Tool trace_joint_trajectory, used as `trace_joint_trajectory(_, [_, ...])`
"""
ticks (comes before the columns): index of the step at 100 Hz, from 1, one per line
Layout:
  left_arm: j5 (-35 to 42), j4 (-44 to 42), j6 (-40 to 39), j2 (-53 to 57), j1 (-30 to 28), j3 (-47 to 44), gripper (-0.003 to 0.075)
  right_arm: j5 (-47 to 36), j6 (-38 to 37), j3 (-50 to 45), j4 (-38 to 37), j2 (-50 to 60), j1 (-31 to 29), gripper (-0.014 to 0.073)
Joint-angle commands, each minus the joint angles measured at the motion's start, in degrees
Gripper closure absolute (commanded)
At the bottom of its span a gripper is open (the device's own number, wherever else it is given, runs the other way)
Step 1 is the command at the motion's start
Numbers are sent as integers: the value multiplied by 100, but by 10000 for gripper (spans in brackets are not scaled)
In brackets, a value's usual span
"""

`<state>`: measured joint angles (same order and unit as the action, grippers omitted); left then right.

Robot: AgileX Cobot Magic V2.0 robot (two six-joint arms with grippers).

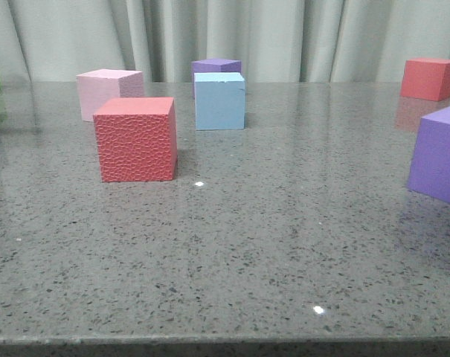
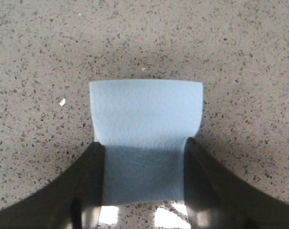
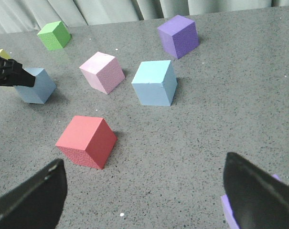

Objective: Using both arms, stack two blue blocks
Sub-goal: 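Lift the held cube and carry it toward the placed blue cube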

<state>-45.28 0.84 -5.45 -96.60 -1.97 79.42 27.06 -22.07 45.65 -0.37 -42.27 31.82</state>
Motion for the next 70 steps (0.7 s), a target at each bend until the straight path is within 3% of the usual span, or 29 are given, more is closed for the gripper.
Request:
trace_joint_trajectory(1, [318, -5, -48, 233, -17, 182, 633, -479, 55, 146, -85, 38, -10, -61])
trace_joint_trajectory(70, [286, 487, -48, 385, 82, 406, 660, -486, 55, 146, -85, 38, -10, -61])
